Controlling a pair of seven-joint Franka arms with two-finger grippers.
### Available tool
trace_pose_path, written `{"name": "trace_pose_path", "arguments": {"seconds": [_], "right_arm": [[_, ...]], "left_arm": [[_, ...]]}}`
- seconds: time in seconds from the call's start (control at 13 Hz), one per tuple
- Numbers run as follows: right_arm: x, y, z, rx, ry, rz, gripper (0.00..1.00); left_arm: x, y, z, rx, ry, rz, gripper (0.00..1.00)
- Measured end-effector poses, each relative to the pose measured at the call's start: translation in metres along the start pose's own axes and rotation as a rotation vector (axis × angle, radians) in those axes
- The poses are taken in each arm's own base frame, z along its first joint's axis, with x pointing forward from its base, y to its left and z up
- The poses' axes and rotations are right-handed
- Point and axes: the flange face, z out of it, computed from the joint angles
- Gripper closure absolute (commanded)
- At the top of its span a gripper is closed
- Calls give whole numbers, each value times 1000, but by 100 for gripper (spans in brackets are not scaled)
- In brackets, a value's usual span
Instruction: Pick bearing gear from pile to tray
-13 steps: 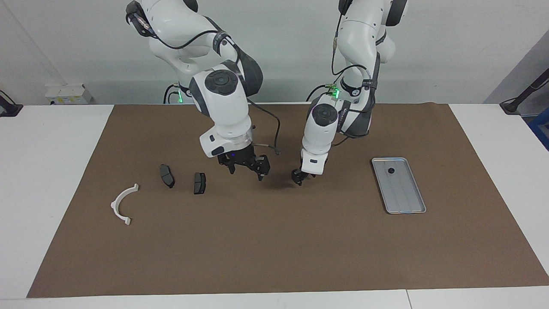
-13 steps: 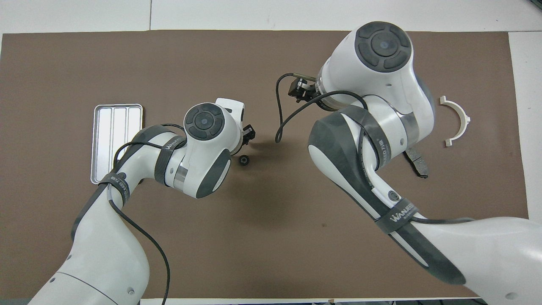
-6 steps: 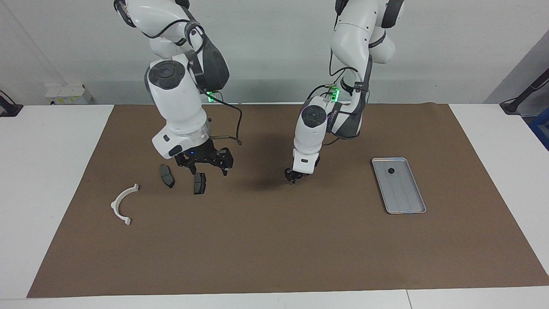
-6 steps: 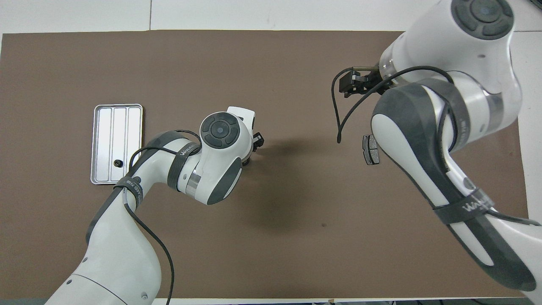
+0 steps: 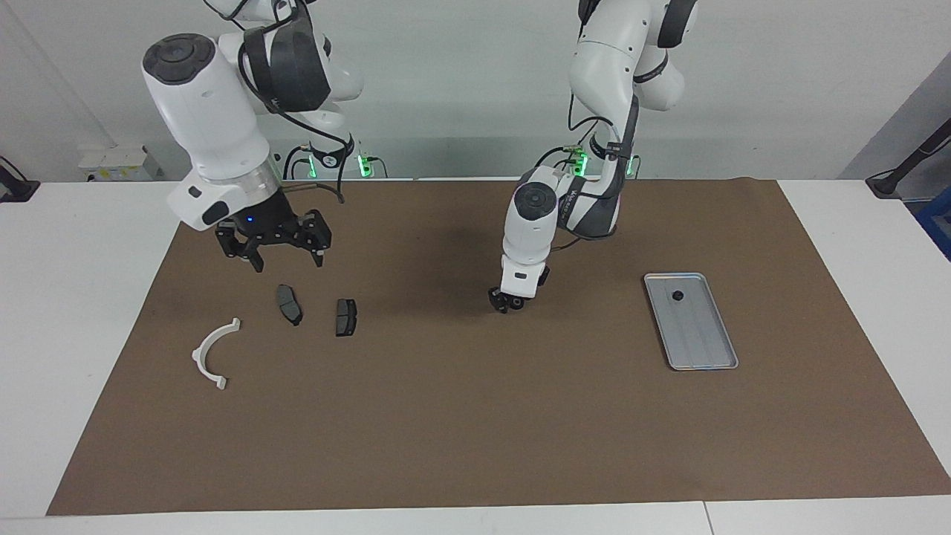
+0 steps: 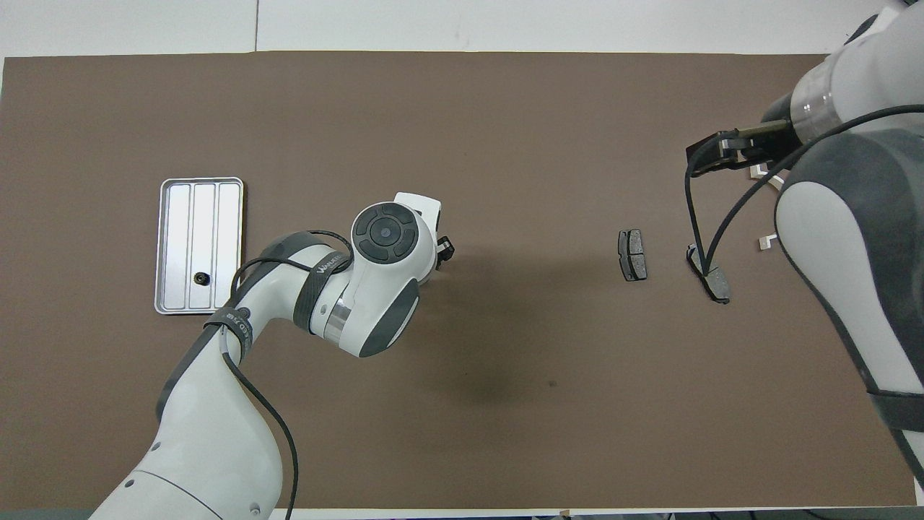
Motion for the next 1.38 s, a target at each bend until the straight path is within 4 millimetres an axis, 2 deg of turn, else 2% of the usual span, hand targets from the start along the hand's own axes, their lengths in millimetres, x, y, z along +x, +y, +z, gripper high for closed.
{"name": "trace_pose_path", "arguments": {"seconds": [0.15,0.31,0.46,0.54,0.69,0.77,0.92,1.08,1.23,1.38], "right_arm": [[-17,23,-15,-20,12,-24,0],[-39,34,-32,-39,24,-15,0],[-62,35,-50,-51,22,-6,0],[-72,34,-59,-55,19,-4,0],[-87,33,-70,-58,5,-1,0],[-92,34,-72,-59,-3,1,0],[-94,41,-70,-57,-15,15,0],[-93,48,-67,-53,-19,28,0],[-94,54,-69,-34,-13,43,0],[-95,67,-72,-22,-8,66,0]], "left_arm": [[0,-1,-2,-2,2,-1,88],[0,-1,-2,-2,2,-1,91],[4,-4,-3,16,2,-2,91],[12,-9,-5,42,10,-3,91],[54,-30,-23,53,28,-3,91],[83,-51,-39,45,33,12,91],[145,-109,-69,37,33,66,91],[195,-164,-82,29,40,134,91],[230,-210,-83,24,51,203,91],[252,-239,-83,15,76,235,91]]}}
